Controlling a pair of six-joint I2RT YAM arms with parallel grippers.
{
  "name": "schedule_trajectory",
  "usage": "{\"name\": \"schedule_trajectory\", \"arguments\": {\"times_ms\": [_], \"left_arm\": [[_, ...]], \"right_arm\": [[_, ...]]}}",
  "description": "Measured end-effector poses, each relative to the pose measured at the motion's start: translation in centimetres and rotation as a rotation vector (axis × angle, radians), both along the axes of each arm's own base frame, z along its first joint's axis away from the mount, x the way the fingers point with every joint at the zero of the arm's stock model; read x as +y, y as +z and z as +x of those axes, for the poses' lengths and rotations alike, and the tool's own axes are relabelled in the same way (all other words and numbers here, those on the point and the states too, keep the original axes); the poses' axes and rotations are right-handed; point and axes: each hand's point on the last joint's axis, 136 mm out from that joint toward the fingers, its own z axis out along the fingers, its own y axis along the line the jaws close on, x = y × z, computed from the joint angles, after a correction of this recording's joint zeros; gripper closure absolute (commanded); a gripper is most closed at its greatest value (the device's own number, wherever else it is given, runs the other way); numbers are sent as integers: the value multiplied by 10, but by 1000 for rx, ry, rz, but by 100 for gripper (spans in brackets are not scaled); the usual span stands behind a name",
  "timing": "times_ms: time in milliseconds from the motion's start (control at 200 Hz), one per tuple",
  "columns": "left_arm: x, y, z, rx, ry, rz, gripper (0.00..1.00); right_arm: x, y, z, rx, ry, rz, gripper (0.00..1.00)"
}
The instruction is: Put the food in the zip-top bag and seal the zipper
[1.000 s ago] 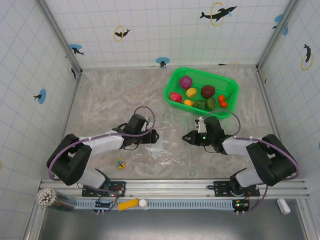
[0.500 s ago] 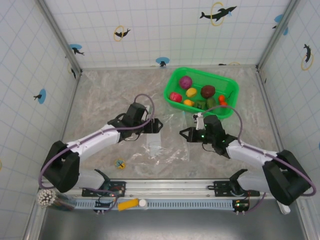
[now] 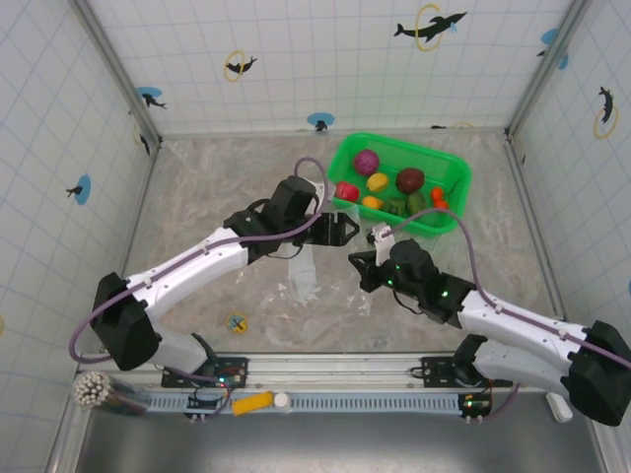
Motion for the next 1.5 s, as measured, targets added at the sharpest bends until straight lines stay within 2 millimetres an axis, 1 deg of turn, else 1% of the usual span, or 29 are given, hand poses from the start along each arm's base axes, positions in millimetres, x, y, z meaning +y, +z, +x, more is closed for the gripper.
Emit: {"name": "schedule_trajectory", "arguments": {"times_ms": [115,205,270,445,616,766,876,951,991,1036,1091,1166,1206,1256,1286,1321,1356,1441,1501], "left_arm": [[3,-29,4,44,22,103,18],[2,-41,6,58,26,152,18],[-1,-42,5,58,18,161,17],[-11,-35,-1,43,-13,150,16],[-12,-35,-3,40,-23,153,18],[-13,-40,-3,45,-27,171,29],[-15,-46,-3,52,-41,192,41],[-17,-46,-3,49,-47,193,53],[-18,-45,-3,45,-52,193,61],[-20,-43,-3,39,-56,190,67],[-22,-39,-3,36,-57,180,73],[-23,-36,-2,32,-61,172,82],[-24,-35,-2,31,-60,169,86],[-24,-35,-2,30,-61,167,87],[-25,-35,-2,30,-61,166,89],[-25,-34,-1,29,-61,165,90],[-25,-34,-1,28,-62,165,91],[-25,-34,-1,26,-63,166,94],[-25,-34,-1,21,-65,168,92]], "right_arm": [[0,-1,-2,-28,-3,-30,100],[1,-1,-3,-44,-8,-43,100],[1,-1,-3,-51,-11,-48,100],[-1,0,-2,-64,-23,-58,100],[-1,-1,-1,-68,-29,-62,100],[-2,0,0,-72,-35,-65,100],[-3,-1,0,-74,-37,-69,100],[-2,-3,0,-71,-36,-76,100],[-2,-5,-1,-68,-35,-80,97],[-2,-6,-1,-65,-36,-85,94],[-2,-7,-1,-63,-37,-89,87],[-3,-9,0,-63,-41,-97,84],[-4,-10,0,-61,-44,-102,80],[-4,-10,0,-58,-47,-99,70],[-4,-9,0,-56,-47,-95,59],[-4,-8,-1,-54,-42,-88,50],[-3,-5,-2,-57,-35,-80,43],[-3,8,-5,-71,-21,-38,42],[-8,21,-4,-83,-30,7,45]]}}
